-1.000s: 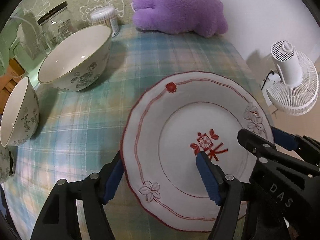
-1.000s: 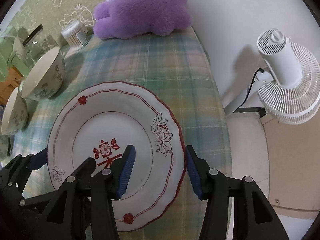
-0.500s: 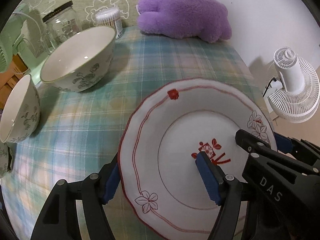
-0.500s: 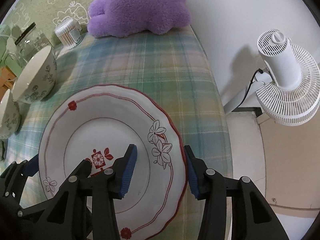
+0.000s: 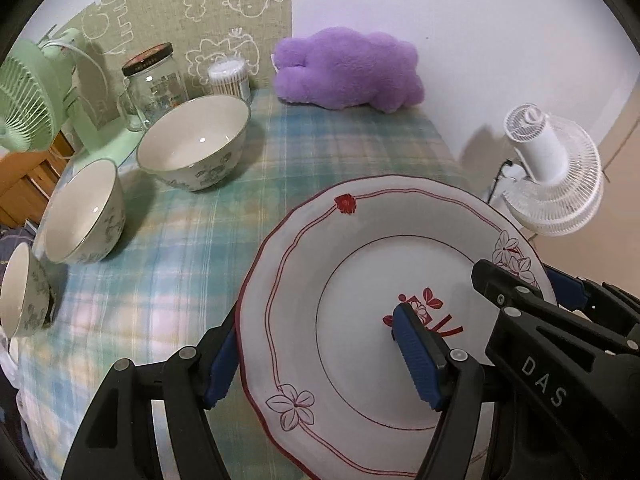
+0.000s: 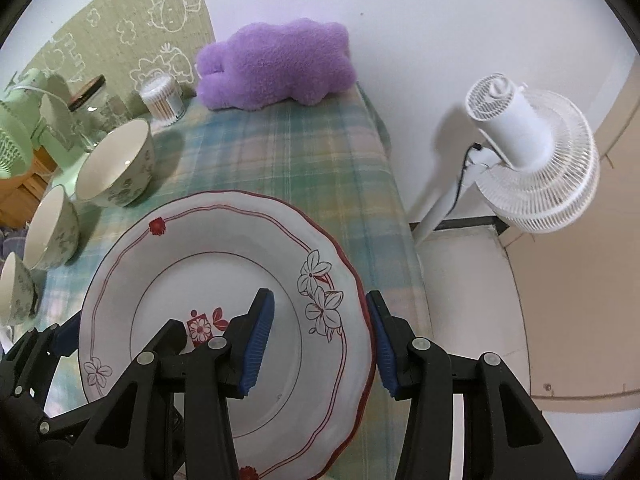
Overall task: Organize plates and bowls
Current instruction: 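Lift the red-rimmed plate with both grippers and carry it over the yellow-flower stack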
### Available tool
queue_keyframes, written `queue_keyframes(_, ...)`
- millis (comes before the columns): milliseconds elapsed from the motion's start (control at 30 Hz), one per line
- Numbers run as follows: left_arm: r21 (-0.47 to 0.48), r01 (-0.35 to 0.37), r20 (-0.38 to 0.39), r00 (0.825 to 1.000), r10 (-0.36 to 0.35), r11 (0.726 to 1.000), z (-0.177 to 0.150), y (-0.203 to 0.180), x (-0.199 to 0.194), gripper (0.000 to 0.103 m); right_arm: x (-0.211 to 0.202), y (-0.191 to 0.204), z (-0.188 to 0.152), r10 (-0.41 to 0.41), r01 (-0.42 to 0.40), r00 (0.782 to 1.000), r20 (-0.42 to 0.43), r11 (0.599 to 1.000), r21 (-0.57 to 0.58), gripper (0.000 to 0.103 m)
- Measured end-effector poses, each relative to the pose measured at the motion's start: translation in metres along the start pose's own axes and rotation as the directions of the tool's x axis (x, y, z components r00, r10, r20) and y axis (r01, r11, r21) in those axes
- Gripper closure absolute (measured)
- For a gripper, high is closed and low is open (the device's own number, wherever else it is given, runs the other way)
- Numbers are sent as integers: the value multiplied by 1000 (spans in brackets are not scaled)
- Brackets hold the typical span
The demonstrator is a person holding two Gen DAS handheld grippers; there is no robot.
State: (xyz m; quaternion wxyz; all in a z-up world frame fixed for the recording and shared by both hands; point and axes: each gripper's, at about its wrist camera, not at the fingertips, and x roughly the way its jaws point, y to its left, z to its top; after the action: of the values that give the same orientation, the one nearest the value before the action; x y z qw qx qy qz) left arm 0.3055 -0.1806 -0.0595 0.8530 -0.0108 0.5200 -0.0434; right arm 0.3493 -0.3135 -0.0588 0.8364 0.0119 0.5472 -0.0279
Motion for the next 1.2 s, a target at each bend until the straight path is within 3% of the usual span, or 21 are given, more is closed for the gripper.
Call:
queue_keyframes(567,2,80,-52,995,-80,997,-92,-7,-51,31,-69,-11,-101,-65,66,998,-23,997,37,53)
queue_keyframes(833,26,115,-86,990,-112,993,-125,-13,-50,30,-74,-16,-140,-102,105,993,-53,992,67,53)
queue_keyframes(1200,51,141,-120,984,-134,989,-149,-25,-39,31,-64,-28,-165,-141,153,983,-120,984,96,53)
